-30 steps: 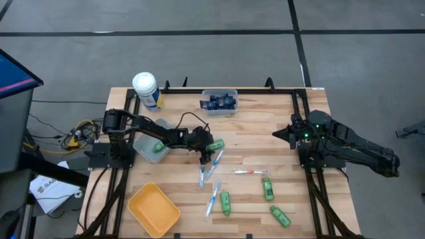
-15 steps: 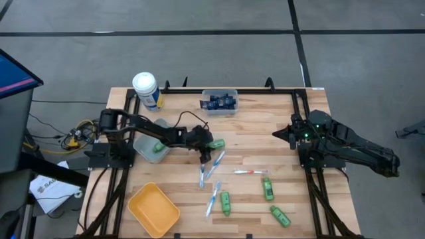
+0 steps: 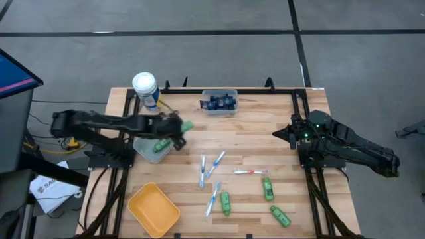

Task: Pick & Place Travel size toiletries
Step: Put the green shampoo into the gray bin

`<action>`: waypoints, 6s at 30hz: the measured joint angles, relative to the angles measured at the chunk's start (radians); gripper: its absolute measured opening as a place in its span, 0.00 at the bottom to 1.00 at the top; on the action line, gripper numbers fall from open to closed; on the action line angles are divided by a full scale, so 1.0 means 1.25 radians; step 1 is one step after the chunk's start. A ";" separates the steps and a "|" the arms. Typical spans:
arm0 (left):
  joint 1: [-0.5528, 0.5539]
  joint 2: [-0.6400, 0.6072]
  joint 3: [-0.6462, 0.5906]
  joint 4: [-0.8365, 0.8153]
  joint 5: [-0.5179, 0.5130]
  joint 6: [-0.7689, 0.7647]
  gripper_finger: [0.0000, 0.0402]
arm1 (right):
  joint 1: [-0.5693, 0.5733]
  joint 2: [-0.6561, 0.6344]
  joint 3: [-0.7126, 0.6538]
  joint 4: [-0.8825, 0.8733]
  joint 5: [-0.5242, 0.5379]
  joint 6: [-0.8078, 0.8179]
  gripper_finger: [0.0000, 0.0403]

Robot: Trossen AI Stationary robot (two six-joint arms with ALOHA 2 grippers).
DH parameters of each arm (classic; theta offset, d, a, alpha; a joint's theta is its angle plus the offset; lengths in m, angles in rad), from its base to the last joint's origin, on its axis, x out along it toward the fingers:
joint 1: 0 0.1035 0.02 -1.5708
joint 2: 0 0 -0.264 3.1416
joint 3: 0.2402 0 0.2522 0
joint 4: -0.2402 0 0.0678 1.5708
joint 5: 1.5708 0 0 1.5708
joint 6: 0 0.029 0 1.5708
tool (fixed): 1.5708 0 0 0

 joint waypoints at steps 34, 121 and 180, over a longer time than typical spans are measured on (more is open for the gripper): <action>-0.040 -0.175 -0.242 -0.200 0.099 -0.356 0.66 | 0.033 0.234 0.041 -0.060 0.089 0.131 0.00; 0.269 -0.035 -0.134 0.929 0.571 -0.051 0.75 | 0.266 0.834 0.399 0.301 0.235 0.078 0.30; 0.174 0.394 0.049 1.291 0.655 -0.046 0.39 | 0.262 0.854 0.399 0.479 0.207 0.012 0.31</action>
